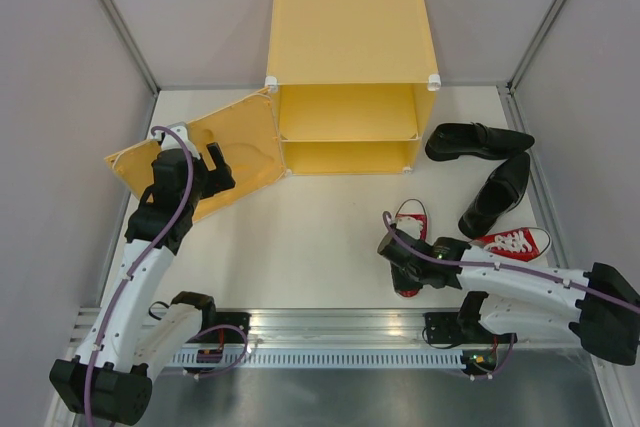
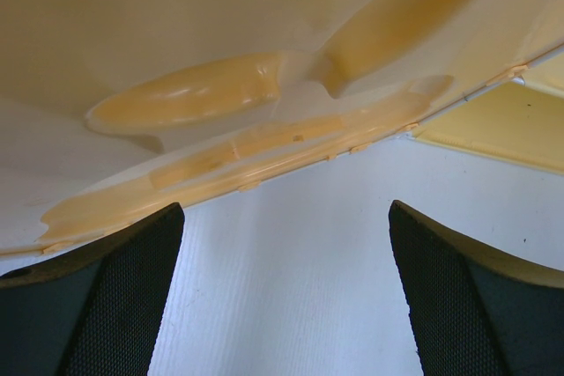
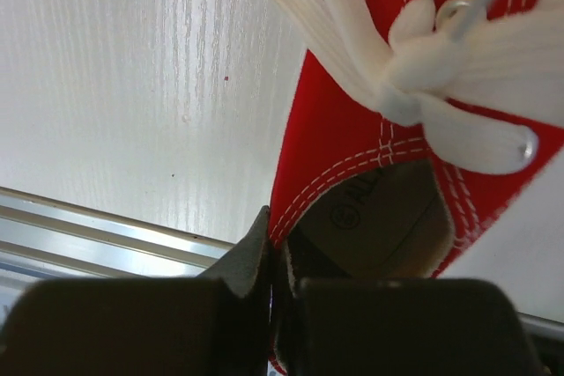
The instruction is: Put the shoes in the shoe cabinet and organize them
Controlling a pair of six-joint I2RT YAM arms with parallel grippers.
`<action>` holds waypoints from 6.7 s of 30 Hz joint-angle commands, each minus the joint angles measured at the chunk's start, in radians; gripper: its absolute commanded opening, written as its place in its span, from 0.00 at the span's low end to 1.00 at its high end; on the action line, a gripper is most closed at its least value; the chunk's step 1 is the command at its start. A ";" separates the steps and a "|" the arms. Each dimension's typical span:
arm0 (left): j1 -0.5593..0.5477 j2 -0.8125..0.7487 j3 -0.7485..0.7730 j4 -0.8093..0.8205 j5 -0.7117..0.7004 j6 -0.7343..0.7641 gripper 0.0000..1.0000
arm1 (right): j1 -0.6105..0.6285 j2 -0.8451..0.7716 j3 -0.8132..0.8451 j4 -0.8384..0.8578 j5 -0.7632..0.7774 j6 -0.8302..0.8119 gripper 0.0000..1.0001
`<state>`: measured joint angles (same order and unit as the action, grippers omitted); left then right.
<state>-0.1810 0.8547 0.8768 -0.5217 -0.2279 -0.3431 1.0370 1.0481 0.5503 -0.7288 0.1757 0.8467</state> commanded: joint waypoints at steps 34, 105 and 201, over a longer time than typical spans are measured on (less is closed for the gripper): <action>-0.003 -0.009 0.001 0.014 -0.013 0.032 1.00 | -0.106 0.481 1.128 -0.230 0.044 -0.701 0.01; -0.002 0.003 0.004 0.012 -0.002 0.030 1.00 | -0.181 0.409 0.671 0.831 0.180 -0.715 0.89; -0.002 0.015 0.002 0.008 0.013 0.023 1.00 | -0.244 0.991 0.950 1.202 0.585 -0.658 0.72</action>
<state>-0.1810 0.8707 0.8768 -0.5255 -0.2256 -0.3431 0.8047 2.1132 1.4734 0.5655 0.7723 0.1341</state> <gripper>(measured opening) 0.994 0.713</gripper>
